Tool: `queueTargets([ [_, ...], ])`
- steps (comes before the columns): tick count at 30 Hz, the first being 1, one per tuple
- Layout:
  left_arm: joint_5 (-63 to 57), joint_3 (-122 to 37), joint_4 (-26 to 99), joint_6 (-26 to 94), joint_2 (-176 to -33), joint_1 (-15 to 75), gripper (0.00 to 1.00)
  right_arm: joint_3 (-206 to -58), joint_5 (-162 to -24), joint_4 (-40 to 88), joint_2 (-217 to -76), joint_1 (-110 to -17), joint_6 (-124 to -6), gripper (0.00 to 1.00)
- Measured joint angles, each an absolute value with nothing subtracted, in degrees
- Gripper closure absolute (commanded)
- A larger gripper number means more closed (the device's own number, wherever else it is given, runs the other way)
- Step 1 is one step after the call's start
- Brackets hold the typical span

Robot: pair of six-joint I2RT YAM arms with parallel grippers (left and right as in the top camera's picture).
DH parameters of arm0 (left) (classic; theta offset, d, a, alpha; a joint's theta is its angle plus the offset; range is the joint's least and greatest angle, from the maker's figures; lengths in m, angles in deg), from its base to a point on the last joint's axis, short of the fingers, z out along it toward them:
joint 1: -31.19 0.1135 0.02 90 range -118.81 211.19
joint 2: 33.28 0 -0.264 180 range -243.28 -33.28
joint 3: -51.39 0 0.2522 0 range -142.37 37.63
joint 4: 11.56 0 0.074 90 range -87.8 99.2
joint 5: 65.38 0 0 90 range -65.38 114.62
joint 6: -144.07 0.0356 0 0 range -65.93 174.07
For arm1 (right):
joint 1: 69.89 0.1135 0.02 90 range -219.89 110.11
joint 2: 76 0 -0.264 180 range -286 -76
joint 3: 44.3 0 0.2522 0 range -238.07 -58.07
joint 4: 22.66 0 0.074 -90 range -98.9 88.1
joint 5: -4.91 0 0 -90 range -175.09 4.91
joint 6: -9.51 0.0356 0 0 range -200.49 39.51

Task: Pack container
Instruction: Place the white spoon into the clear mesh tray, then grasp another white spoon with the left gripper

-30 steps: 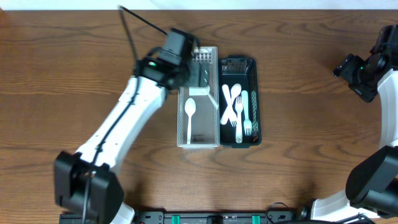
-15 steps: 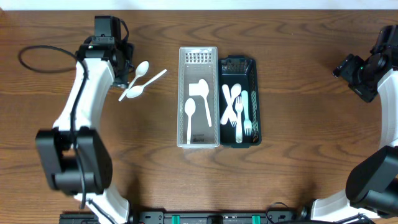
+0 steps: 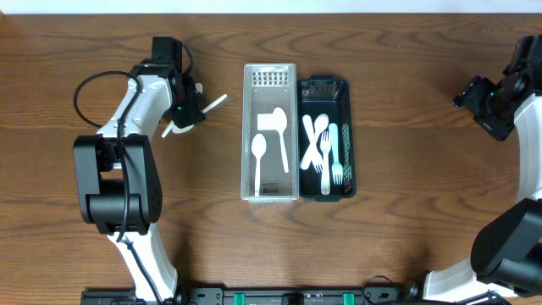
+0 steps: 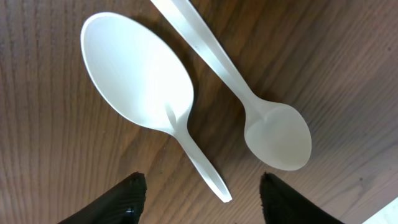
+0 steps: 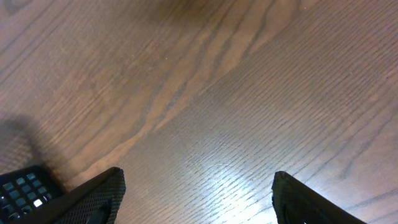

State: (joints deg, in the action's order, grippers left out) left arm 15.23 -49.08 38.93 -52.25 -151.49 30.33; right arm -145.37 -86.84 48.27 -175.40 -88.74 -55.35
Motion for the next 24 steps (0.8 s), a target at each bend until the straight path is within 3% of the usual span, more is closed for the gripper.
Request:
queueTargets([
  [3, 14.7, -49.1, 39.4, -53.0, -151.5, 30.2, 0.49, -145.4, -86.8, 48.3, -175.4, -88.7, -55.3, 0.21],
  [24, 14.0, -49.1, 44.4, -53.8, -152.0, 30.0, 0.48, -145.4, -86.8, 49.2, -175.4, -88.7, -55.3, 0.23],
])
